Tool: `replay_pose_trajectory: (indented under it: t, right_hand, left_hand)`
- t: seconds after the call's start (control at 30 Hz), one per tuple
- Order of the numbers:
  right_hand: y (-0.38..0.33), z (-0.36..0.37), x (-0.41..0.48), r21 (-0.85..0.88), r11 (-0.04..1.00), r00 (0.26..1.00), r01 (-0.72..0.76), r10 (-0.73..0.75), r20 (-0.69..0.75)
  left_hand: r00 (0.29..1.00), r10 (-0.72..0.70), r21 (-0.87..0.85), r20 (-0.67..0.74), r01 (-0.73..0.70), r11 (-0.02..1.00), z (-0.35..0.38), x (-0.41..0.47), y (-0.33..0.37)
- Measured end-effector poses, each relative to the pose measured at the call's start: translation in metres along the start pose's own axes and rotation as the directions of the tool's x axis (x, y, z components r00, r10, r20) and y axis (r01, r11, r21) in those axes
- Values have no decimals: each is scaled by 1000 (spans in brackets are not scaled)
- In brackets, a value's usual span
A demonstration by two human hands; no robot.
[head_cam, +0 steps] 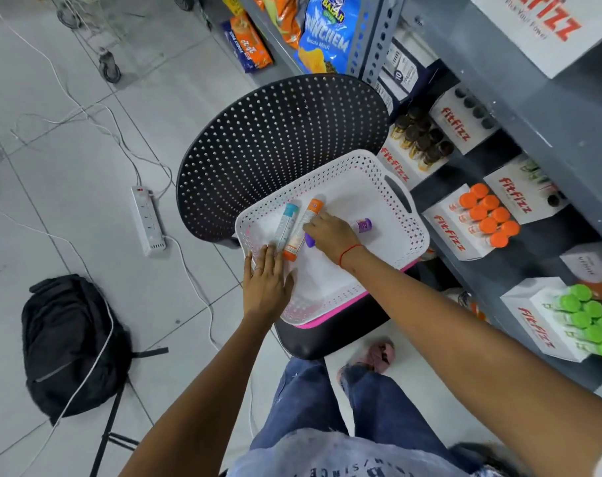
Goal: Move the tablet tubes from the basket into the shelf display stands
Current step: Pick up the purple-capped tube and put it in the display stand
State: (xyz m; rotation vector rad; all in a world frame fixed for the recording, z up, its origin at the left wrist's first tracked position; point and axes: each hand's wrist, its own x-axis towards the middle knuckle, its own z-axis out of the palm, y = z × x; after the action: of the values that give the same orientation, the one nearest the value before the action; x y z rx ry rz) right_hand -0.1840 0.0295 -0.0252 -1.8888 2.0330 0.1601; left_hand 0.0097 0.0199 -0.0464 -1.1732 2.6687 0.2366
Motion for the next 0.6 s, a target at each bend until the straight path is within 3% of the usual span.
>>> replay_pose_trajectory:
  t: [0.13,0.27,0.4,0.6]
  right_hand:
    - [24,-43,-25,136,985,985,-111,127,-117]
    - [55,-84,-72,394,885,906,-246,355,-233]
    - [89,-121,-135,647,696,739,-310,605,-297]
    - [130,-167,-250,719,582,488,-381,787,-378]
  left_hand:
    - [999,21,-17,-37,-22,1000,-10,6,13]
    - [991,108,-59,-83,-113,992,-24,18,40]
    - [949,249,-72,-195,-267,961,-50,41,90]
    - [794,489,-81,-361,-549,832,-107,65,198]
